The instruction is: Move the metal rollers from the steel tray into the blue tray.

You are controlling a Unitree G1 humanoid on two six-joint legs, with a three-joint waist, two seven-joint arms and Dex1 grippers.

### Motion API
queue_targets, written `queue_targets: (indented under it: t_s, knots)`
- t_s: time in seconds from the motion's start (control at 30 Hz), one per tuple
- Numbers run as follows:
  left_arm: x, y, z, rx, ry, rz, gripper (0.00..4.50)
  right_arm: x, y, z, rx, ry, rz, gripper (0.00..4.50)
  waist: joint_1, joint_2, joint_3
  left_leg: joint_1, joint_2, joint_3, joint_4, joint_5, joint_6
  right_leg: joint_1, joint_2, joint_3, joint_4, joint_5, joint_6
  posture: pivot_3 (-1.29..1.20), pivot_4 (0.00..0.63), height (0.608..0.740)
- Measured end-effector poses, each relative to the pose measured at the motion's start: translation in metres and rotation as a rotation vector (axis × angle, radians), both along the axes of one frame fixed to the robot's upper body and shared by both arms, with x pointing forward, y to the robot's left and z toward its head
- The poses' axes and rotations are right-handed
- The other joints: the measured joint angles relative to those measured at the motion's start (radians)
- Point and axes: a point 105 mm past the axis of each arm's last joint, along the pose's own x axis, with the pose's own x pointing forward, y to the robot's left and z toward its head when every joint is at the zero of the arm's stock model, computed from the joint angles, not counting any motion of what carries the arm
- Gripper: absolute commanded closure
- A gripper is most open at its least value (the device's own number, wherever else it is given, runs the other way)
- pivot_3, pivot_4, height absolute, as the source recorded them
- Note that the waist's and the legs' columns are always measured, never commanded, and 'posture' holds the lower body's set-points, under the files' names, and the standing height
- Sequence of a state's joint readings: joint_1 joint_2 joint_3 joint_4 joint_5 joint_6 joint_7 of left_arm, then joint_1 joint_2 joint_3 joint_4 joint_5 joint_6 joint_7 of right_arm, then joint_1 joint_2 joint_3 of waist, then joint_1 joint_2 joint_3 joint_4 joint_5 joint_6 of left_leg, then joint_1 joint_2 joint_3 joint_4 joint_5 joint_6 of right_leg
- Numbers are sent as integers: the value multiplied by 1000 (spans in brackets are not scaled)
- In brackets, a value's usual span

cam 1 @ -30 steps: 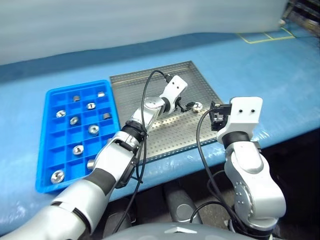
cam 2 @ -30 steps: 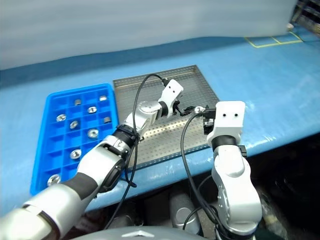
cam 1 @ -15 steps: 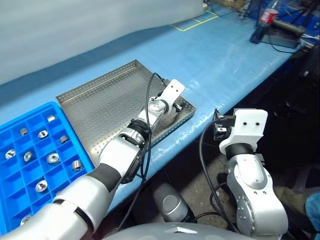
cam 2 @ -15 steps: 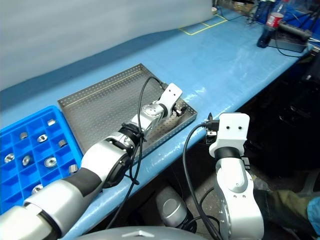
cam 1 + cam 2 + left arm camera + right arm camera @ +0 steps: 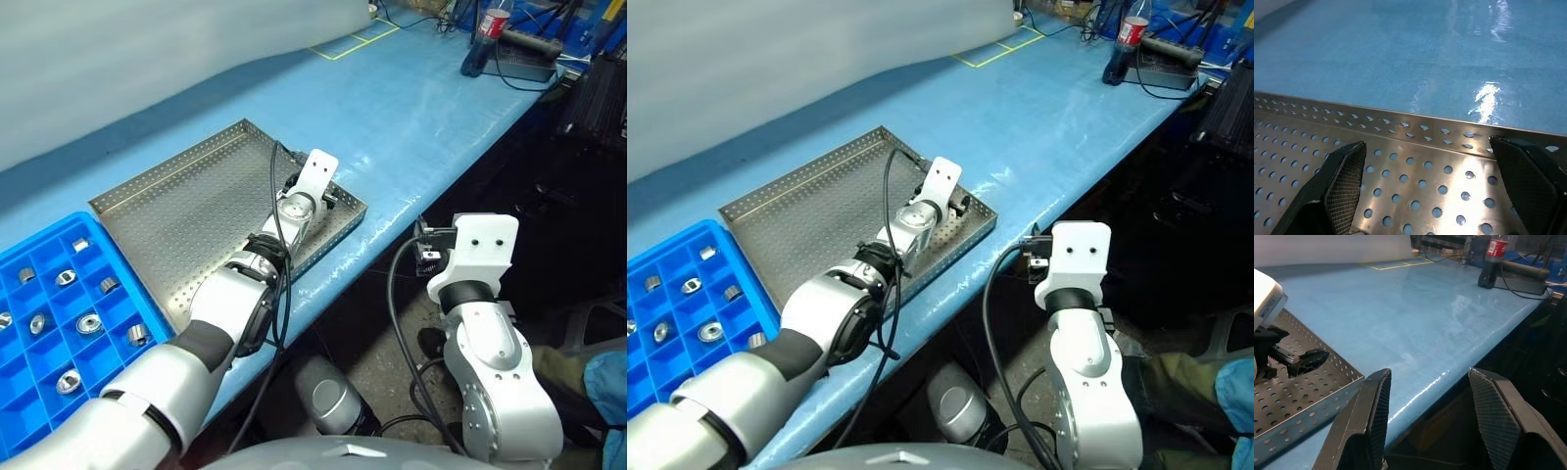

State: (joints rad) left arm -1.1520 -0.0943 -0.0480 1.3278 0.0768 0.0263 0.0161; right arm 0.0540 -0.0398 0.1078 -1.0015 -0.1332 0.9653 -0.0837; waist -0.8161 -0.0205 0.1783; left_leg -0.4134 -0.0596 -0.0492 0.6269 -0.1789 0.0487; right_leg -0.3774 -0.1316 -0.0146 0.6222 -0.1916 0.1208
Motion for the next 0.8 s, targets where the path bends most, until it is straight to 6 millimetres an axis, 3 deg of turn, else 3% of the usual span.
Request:
queue_targets:
  t_s: [0.27,0.5,0.77,0.8]
  knots:
    - [3,9,0,30,-15,63,94,0,0,-1,0,6,3,1838,16,0,0,-1,-2,2,0,-1,2,0,-1,1,-1,-1,2,-730,150,740]
    - [-3,18,-22,110,52,92,94,1,1,1,4,0,7,1838,16,-1,0,0,-2,2,0,-1,2,0,-1,1,-1,-1,2,-713,150,740]
    - [-4,21,-24,120,62,123,94,3,2,4,4,-13,14,1838,21,-3,0,0,-1,2,0,-1,2,0,-2,0,-1,0,4,-701,150,740]
    - [-4,21,-24,120,63,123,273,3,2,5,5,-15,15,1814,21,-3,0,0,-1,2,0,-1,2,0,-2,0,-1,0,4,-699,150,740]
